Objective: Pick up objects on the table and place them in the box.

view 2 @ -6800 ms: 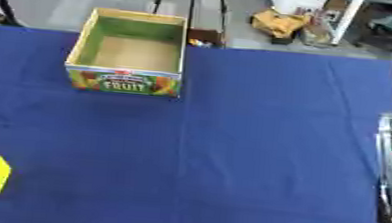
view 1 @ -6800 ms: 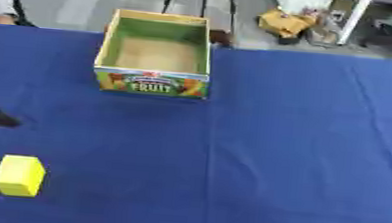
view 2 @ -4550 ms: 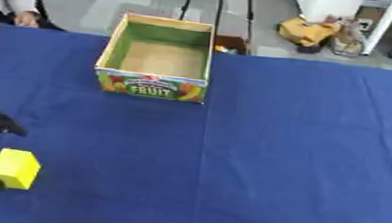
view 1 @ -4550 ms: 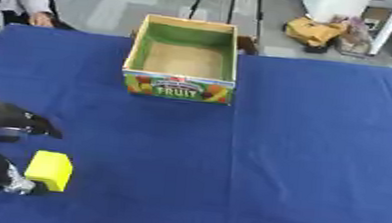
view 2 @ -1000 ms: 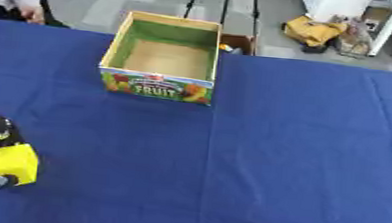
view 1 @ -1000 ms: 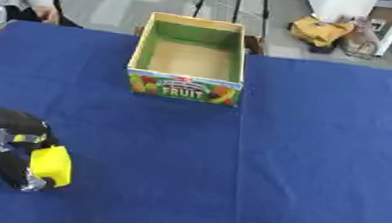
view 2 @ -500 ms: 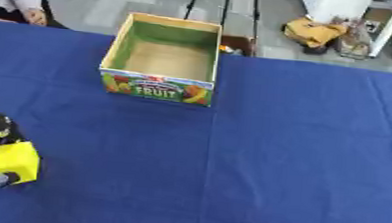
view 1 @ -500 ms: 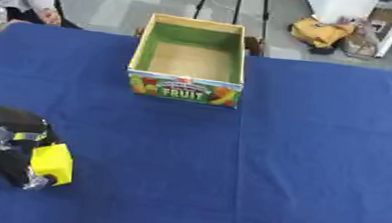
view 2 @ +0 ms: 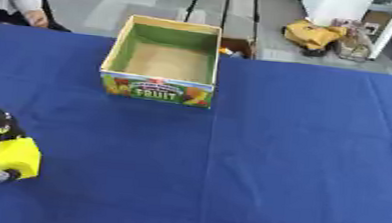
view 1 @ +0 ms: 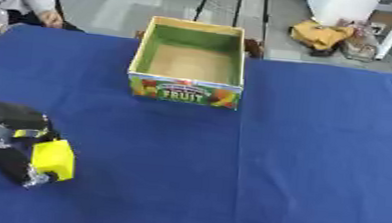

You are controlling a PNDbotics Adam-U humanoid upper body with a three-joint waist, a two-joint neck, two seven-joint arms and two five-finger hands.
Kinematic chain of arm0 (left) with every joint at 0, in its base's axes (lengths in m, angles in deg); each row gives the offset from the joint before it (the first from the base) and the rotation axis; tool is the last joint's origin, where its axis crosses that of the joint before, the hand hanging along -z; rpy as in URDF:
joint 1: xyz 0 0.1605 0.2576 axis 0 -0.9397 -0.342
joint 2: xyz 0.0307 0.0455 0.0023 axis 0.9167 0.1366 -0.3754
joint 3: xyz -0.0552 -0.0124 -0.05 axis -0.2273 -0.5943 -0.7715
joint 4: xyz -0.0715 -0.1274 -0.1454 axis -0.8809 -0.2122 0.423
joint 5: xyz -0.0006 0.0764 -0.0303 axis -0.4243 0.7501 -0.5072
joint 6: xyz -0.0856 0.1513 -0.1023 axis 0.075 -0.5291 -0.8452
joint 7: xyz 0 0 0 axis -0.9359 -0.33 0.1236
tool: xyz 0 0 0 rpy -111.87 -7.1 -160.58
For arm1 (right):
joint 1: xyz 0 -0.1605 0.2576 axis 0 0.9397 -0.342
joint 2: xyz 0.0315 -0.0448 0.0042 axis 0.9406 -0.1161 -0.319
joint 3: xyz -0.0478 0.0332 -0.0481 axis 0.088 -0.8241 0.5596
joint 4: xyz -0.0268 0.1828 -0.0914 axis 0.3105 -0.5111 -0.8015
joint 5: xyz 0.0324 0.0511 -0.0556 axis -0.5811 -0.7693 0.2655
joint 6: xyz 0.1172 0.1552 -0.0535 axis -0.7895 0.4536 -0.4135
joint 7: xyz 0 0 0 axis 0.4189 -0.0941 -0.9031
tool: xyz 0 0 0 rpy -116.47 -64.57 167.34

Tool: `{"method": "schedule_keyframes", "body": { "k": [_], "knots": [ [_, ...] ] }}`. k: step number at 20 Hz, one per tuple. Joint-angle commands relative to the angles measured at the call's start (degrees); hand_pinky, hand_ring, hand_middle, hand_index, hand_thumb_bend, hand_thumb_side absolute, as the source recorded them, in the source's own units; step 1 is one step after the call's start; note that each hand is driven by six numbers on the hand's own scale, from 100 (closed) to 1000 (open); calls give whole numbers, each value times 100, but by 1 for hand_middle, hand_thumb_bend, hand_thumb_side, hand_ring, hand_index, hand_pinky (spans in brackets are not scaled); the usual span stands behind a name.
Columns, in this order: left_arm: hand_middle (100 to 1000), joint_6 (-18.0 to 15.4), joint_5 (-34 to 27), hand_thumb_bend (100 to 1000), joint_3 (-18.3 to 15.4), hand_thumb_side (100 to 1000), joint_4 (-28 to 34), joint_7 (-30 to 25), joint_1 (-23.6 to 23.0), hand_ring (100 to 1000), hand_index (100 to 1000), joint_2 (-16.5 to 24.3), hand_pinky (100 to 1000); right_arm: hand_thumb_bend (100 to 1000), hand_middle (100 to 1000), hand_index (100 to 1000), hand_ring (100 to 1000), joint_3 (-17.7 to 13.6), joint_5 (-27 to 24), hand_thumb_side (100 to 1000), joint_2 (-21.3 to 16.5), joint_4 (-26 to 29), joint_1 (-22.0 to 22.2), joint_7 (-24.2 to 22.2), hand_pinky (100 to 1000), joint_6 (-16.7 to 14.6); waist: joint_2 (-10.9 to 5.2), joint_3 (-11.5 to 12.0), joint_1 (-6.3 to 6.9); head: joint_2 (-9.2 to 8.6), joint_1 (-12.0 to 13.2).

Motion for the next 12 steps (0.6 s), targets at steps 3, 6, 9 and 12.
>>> {"method": "schedule_keyframes", "body": {
  "k": [3, 6, 9, 12],
  "knots": [
    [534, 36, -19, 116, -209, 660, 244, 17, 150, 566, 708, 323, 561, 100, 727, 871, 881, -44, 28, 1000, -75, 83, -50, 23, 785, 2, -161, 25, 52, -47, -7],
    [534, 74, -80, 133, -275, 641, 342, 5, 261, 566, 709, 370, 562, 100, 727, 871, 880, -37, 33, 1000, -82, 83, -46, 21, 785, 1, -180, 37, 70, -34, -17],
    [532, 114, -142, 124, -343, 645, 424, 21, 397, 562, 708, 400, 562, 100, 727, 871, 881, -32, 36, 1000, -91, 83, -40, 18, 785, 3, -196, 48, 87, -26, -27],
    [529, 136, -232, 111, -394, 650, 480, 29, 593, 559, 706, 413, 562, 100, 727, 871, 880, -22, 39, 1000, -98, 83, -32, 10, 784, 3, -217, 62, 111, -15, -27]
  ]
}}
